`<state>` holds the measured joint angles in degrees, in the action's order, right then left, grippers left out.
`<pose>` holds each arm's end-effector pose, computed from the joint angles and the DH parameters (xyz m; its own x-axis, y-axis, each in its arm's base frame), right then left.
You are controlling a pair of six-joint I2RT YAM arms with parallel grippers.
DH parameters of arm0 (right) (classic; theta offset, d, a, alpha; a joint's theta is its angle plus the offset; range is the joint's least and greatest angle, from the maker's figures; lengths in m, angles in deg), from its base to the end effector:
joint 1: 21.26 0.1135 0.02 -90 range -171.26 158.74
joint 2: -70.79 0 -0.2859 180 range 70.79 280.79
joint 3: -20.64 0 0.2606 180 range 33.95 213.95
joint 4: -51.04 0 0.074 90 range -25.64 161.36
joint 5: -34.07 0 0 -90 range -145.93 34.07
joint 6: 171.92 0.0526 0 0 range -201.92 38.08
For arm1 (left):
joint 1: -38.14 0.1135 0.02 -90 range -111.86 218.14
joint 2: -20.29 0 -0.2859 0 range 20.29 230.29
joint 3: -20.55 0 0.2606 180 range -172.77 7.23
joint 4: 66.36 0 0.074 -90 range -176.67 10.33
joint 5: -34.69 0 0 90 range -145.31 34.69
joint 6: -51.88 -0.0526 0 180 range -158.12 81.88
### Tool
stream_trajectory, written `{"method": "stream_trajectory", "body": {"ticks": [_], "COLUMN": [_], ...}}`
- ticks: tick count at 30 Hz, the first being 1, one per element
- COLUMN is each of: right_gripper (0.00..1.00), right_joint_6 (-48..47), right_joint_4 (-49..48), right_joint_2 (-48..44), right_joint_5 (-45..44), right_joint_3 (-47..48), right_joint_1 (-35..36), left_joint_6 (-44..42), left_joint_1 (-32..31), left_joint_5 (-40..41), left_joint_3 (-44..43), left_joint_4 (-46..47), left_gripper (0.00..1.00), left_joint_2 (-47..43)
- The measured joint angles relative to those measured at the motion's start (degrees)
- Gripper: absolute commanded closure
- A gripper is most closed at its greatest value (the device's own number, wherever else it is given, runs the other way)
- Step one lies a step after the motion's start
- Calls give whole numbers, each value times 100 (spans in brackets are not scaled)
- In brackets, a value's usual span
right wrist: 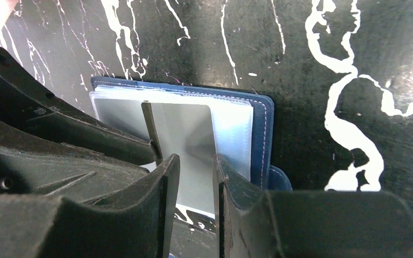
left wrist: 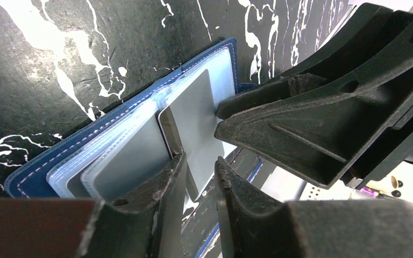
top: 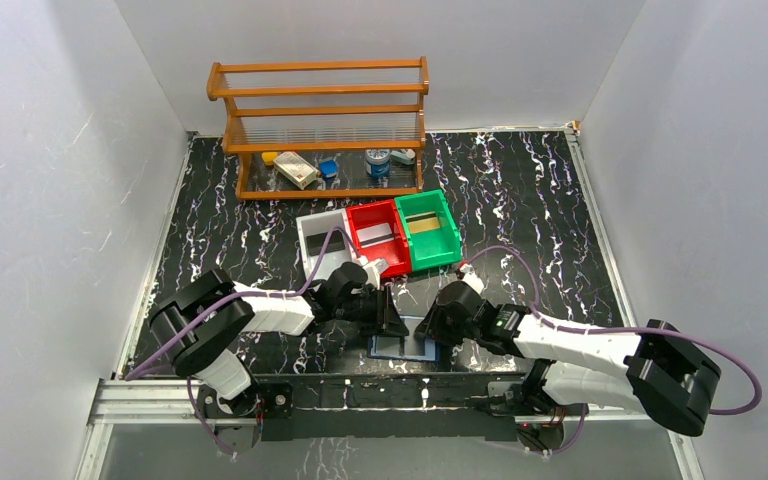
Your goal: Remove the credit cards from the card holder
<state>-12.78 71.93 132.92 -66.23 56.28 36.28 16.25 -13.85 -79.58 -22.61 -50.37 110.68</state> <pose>0.1178 0.1677 0.1575 -0.8557 0.3678 -0.3641 0.0966 0.8046 0.5859 0.1697 -0.2522 0.1448 -0.9458 0.0068 -0.3248 0.2849 0.4978 -0.8191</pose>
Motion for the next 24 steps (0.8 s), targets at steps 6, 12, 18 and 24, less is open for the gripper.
{"method": "stream_trajectory", "body": {"ticks": [6, 12, 18, 24], "right_gripper": [62, 62, 63, 63], "right_joint_6": [118, 157, 203, 243], "right_joint_4": [-354, -459, -476, -474], "right_joint_2": [13, 24, 28, 28], "right_joint_5": [39, 50, 48, 42], "right_joint_3": [-160, -201, -214, -214], "right_joint_1": [0, 0, 0, 0], "left_joint_6": [52, 61, -15, -33], "left_joint_1": [0, -2, 0, 0], "left_joint_5": [94, 293, 511, 584], "left_joint_3": [0, 11, 11, 33], "left_joint_4": [-26, -157, -348, -448], "left_gripper": [61, 56, 55, 56], "left_joint_2": [-39, -317, -522, -496]}}
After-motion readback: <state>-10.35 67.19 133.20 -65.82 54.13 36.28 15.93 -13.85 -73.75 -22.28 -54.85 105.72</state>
